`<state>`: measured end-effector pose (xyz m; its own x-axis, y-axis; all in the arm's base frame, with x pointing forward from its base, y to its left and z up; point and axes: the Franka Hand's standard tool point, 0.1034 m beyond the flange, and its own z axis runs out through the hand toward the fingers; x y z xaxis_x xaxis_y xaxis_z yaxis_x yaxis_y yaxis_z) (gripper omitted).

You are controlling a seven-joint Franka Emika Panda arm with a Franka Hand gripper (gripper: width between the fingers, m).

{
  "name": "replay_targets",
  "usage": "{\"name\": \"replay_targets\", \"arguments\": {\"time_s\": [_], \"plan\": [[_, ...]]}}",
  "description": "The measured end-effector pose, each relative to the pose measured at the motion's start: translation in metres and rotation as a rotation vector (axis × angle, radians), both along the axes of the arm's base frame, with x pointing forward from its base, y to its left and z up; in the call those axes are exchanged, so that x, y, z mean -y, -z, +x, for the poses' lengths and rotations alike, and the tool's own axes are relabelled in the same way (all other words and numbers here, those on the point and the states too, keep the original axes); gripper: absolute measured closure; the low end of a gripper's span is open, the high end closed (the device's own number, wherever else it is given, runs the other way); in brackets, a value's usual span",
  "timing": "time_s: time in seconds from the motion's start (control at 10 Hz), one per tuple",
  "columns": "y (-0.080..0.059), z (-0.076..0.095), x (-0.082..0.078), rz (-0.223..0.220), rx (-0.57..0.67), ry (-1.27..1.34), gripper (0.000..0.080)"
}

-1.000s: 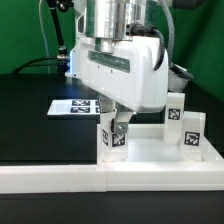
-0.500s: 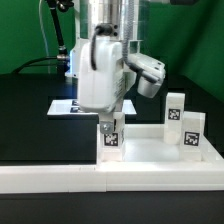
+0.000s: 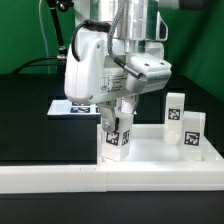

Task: Assemble square table

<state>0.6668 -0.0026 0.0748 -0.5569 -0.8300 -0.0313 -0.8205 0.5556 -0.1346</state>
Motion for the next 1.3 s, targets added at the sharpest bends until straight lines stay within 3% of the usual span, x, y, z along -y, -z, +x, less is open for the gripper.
{"name": "replay_targets", "arguments": {"time_s": [0.1, 0.2, 0.3, 0.4, 0.5, 0.6, 0.9, 1.0, 1.1, 1.3], "plan": [[0.000, 0.000, 0.000, 0.000, -0.001, -0.004, 0.0388], [0.000, 0.000, 0.000, -0.003, -0.001, -0.015, 0.0388], [0.000, -0.001, 0.000, -0.011, -0.008, -0.071, 0.0224], [-0.002, -0.005, -0.002, -0.024, -0.047, -0.198, 0.0165], [-0.003, -0.003, -0.003, -0.041, -0.054, -0.305, 0.0154], [-0.003, -0.004, -0.003, -0.084, -0.065, -0.509, 0.0154], [-0.002, -0.006, 0.000, -0.116, -0.077, -0.717, 0.0150], [-0.002, -0.005, 0.002, -0.144, -0.084, -0.841, 0.0150], [-0.008, 0.004, 0.005, -0.218, -0.060, -1.047, 0.0150], [-0.011, 0.000, 0.013, -0.262, 0.027, -1.130, 0.0150]]}}
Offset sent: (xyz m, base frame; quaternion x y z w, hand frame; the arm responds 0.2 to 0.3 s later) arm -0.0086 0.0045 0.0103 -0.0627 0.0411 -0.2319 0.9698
